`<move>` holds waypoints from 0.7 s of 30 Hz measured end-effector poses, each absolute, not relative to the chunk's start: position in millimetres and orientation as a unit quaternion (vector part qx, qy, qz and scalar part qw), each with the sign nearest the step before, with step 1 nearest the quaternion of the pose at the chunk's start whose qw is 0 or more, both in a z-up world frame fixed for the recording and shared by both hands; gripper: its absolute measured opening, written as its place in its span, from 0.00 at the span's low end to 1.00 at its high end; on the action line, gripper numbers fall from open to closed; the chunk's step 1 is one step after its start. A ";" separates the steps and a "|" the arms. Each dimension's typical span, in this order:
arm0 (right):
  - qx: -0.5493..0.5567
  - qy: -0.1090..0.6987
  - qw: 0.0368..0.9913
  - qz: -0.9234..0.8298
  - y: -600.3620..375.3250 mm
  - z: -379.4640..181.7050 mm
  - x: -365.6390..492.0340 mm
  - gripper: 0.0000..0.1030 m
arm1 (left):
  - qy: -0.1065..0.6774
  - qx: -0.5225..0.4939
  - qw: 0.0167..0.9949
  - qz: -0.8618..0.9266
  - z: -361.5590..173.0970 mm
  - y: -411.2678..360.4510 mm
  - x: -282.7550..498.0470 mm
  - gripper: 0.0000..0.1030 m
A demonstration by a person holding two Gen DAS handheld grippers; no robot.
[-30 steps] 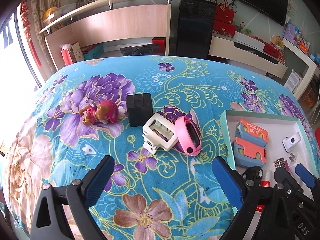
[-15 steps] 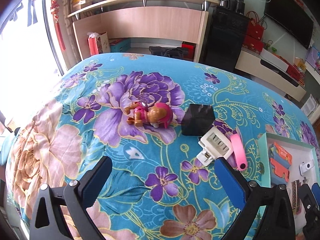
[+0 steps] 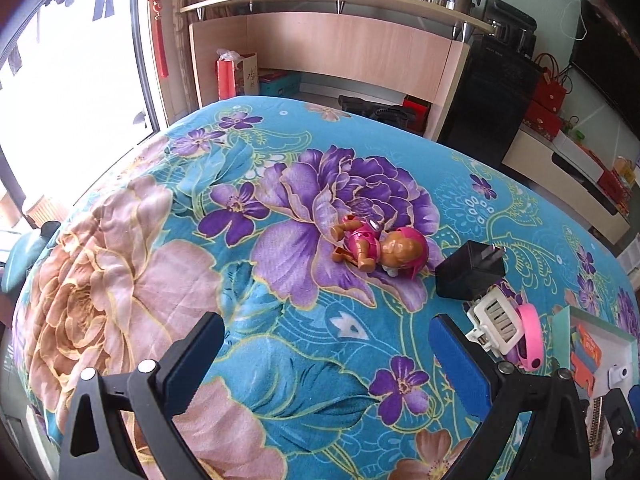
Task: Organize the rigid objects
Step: 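Move both tools back toward the items left on the bed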
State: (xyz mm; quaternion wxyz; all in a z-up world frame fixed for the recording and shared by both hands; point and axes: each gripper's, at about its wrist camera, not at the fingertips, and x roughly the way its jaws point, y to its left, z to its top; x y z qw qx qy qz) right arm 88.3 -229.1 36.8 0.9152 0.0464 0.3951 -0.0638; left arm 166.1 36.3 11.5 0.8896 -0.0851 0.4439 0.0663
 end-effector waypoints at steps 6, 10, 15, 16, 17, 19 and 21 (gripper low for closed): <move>0.033 0.387 0.921 -0.033 -200.2 48.8 116.2 0.94 | 0.444 -0.108 0.886 0.074 6.4 55.3 171.7 1.00; 0.034 0.382 0.923 -0.003 -181.0 51.3 138.4 0.94 | 0.448 -0.115 0.882 0.087 1.8 65.7 174.8 1.00; 0.023 0.379 0.925 0.016 -164.9 39.3 155.8 0.94 | 0.451 -0.126 0.878 0.098 -3.6 76.2 176.9 1.00; 0.024 0.380 0.925 0.017 -164.0 34.8 158.0 0.94 | 0.452 -0.127 0.878 0.099 -4.3 76.8 176.9 1.00; 0.027 0.383 0.923 0.018 -163.7 30.1 160.3 0.94 | 0.452 -0.127 0.877 0.099 -4.9 76.9 177.0 1.00; 0.038 0.388 0.921 0.019 -164.4 21.4 165.5 0.94 | 0.453 -0.124 0.877 0.097 -5.9 75.3 178.1 1.00; 0.044 0.393 0.918 0.024 -164.9 15.1 169.5 0.94 | 0.456 -0.121 0.877 0.093 -6.8 73.1 180.1 1.00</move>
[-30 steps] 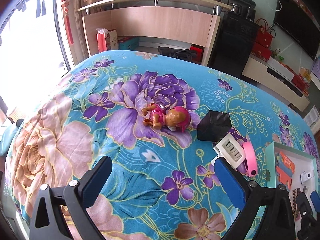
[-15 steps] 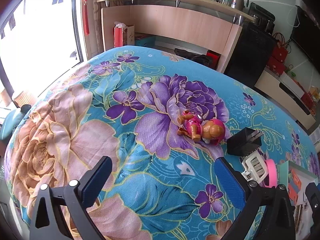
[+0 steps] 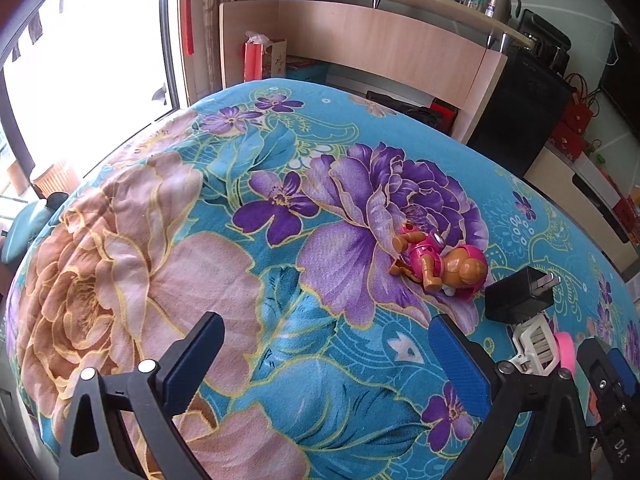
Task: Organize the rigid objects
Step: 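Move both tools back toward the items left on the bed, then grasp the pink watch band with the right tool while the left tool approaches the pink doll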
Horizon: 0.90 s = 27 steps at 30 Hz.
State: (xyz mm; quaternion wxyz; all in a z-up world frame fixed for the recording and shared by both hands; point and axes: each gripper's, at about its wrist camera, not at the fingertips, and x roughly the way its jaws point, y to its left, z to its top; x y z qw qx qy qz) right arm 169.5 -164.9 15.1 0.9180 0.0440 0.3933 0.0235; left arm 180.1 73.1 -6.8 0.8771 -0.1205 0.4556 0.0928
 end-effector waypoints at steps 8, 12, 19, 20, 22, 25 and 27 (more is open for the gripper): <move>0.059 0.404 0.912 0.027 -174.4 3.7 176.1 0.94 | 0.470 -0.120 0.870 0.085 -0.2 59.4 196.0 1.00; 0.069 0.406 0.911 0.028 -180.8 2.2 177.2 0.94 | 0.469 -0.115 0.872 0.074 6.4 49.2 209.4 1.00; 0.081 0.410 0.908 0.038 -181.9 1.6 177.1 0.87 | 0.466 -0.130 0.873 0.064 -5.7 46.6 224.8 1.00; 0.082 0.412 0.907 0.041 -181.1 0.9 177.4 0.82 | 0.466 -0.132 0.873 0.060 -8.7 46.4 225.6 1.00; 0.083 0.418 0.904 0.047 -179.2 -2.4 178.6 0.77 | 0.470 -0.133 0.871 0.050 -13.9 45.5 228.3 1.00; 0.085 0.425 0.900 0.048 -178.8 -6.1 179.4 0.69 | 0.468 -0.134 0.873 0.041 -16.1 44.1 230.4 1.00; 0.090 0.427 0.898 0.051 -179.8 -7.1 178.7 0.65 | 0.465 -0.131 0.875 0.031 -16.4 41.3 231.6 1.00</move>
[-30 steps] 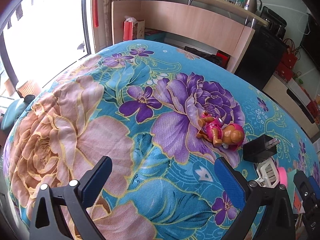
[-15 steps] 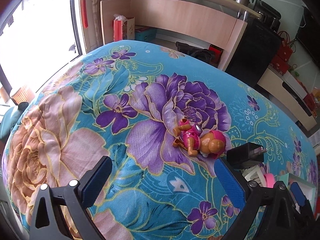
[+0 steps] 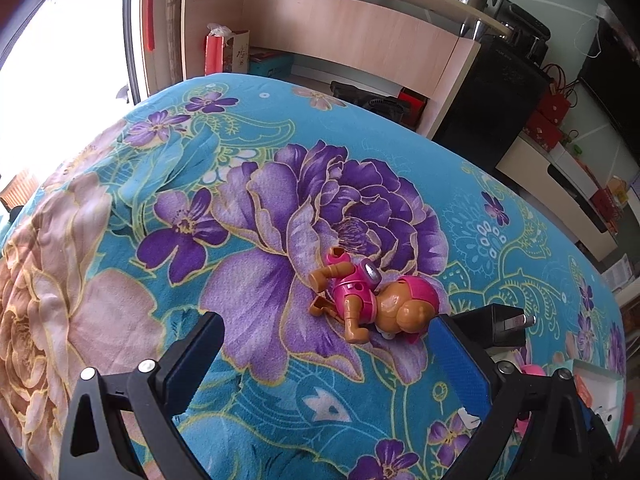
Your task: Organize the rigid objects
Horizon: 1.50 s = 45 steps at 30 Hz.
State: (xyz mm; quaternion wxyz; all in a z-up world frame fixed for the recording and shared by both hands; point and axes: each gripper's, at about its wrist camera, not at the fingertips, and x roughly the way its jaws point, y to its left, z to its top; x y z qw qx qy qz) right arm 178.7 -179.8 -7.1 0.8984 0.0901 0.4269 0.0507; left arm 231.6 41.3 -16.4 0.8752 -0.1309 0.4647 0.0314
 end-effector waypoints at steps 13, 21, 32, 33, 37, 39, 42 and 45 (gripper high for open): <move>0.088 0.448 0.887 0.068 -174.2 -15.1 178.8 0.37 | 0.457 -0.111 0.882 0.010 -23.4 28.2 240.8 1.00; 0.091 0.450 0.884 0.090 -169.0 -15.9 177.7 0.19 | 0.461 -0.114 0.880 -0.010 -30.8 23.9 244.1 0.87; 0.098 0.447 0.884 0.091 -170.3 -13.9 176.4 0.11 | 0.451 -0.107 0.886 -0.012 -28.0 22.4 242.3 0.74; 0.099 0.447 0.884 0.090 -170.4 -13.6 176.2 0.11 | 0.450 -0.107 0.886 -0.010 -26.9 23.4 241.7 0.71; 0.107 0.444 0.885 0.090 -173.0 -11.5 175.1 0.11 | 0.452 -0.118 0.884 -0.005 -25.6 29.8 240.6 0.38; 0.112 0.441 0.886 0.090 -175.2 -9.3 174.0 0.11 | 0.454 -0.115 0.884 -0.001 -26.4 29.4 240.3 0.38; 0.118 0.437 0.887 0.089 -177.1 -6.7 172.9 0.11 | 0.451 -0.113 0.886 0.000 -25.7 29.1 239.7 0.38; 0.120 0.433 0.889 0.089 -178.4 -3.3 171.4 0.11 | 0.443 -0.114 0.889 0.003 -22.3 30.2 237.7 0.37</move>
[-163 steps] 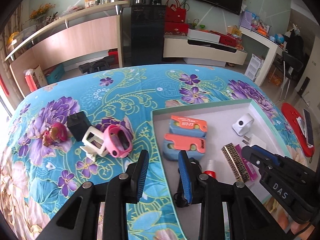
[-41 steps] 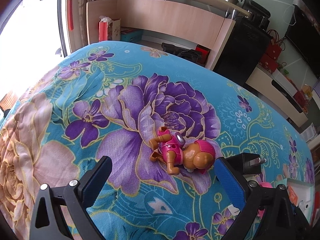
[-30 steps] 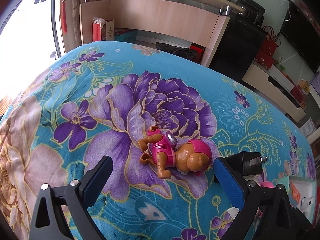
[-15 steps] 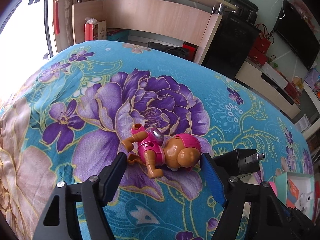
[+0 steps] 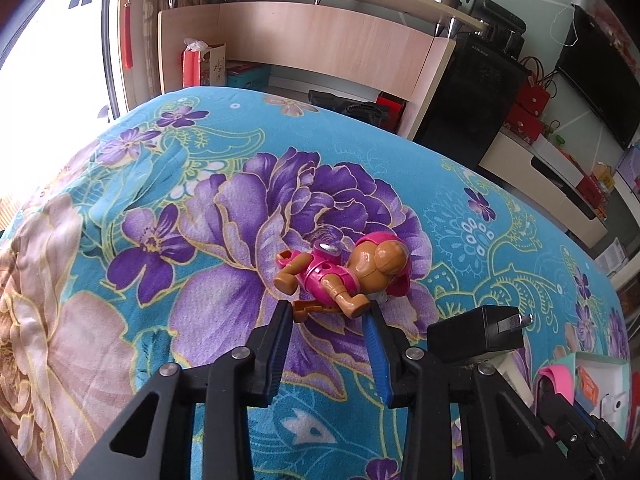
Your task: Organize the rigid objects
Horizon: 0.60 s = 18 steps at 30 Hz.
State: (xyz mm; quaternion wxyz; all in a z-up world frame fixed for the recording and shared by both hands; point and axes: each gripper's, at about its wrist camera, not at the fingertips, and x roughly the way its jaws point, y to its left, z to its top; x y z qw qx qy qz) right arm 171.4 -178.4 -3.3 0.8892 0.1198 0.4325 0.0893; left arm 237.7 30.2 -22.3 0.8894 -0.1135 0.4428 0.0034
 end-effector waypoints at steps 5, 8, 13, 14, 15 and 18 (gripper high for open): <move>0.121 0.427 0.892 0.089 -179.5 0.5 169.8 0.11 | 0.440 -0.128 0.889 0.005 -23.0 35.8 236.4 0.05; 0.122 0.430 0.890 0.088 -180.0 -1.3 170.7 0.11 | 0.450 -0.129 0.884 0.008 -27.4 36.2 237.3 0.05; 0.121 0.428 0.891 0.086 -180.4 -0.5 170.6 0.11 | 0.444 -0.133 0.886 0.012 -21.9 40.6 234.3 0.06; 0.121 0.428 0.892 0.085 -180.8 -0.2 170.5 0.11 | 0.444 -0.134 0.886 0.012 -21.2 41.8 234.3 0.06; 0.121 0.427 0.892 0.084 -181.3 -0.1 170.6 0.11 | 0.445 -0.135 0.885 0.010 -21.6 42.7 234.5 0.06; 0.121 0.428 0.892 0.076 -184.0 -0.8 171.2 0.11 | 0.445 -0.137 0.885 0.007 -23.6 43.9 236.2 0.06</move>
